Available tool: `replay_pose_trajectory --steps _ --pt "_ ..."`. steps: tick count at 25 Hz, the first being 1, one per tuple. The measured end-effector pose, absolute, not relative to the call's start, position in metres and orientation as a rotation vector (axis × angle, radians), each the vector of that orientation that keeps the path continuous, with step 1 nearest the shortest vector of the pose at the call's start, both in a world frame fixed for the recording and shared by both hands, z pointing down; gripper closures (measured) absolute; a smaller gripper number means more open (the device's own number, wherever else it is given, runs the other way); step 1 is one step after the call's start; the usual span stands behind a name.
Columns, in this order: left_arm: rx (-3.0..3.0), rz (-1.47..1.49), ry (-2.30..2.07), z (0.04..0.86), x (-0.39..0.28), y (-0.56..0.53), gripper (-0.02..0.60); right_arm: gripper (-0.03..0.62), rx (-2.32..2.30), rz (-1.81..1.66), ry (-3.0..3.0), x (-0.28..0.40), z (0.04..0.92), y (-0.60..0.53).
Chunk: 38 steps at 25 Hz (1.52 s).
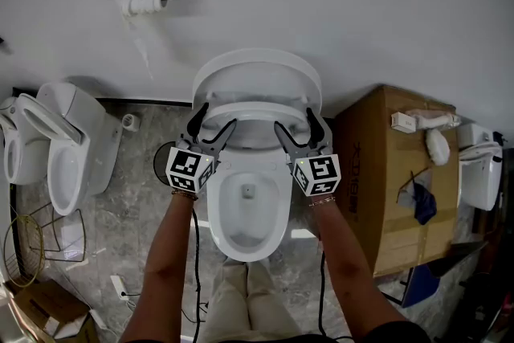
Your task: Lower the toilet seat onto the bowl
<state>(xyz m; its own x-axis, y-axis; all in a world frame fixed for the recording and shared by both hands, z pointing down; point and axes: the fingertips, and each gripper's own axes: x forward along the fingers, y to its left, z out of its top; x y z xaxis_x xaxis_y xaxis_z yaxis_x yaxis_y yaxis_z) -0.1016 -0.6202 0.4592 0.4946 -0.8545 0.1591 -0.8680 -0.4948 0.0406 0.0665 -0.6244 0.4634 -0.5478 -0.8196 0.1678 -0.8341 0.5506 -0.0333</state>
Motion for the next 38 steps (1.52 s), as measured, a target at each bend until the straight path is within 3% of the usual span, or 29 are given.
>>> replay_pose_trajectory --steps 3,14,18,21,38 --pt "2.6 0.146 -1.537 0.458 -0.106 -0.618 0.31 0.221 1.415 0.169 -2.659 0.066 0.463 -0.62" --pt "2.589 0.098 -1.572 0.454 -0.109 -0.599 0.368 0.235 1.417 0.2 -2.685 0.07 0.459 -0.601" --pt "2.596 0.098 -1.571 0.453 -0.109 -0.593 0.371 0.246 1.439 0.217 -2.687 0.074 0.458 -0.596" --pt "2.606 0.102 -1.565 0.453 -0.108 -0.585 0.374 0.341 1.498 0.25 -2.687 0.082 0.457 -0.593" --pt "2.606 0.123 -1.535 0.461 -0.105 -0.523 0.373 0.342 1.512 0.236 -2.686 0.087 0.459 -0.533"
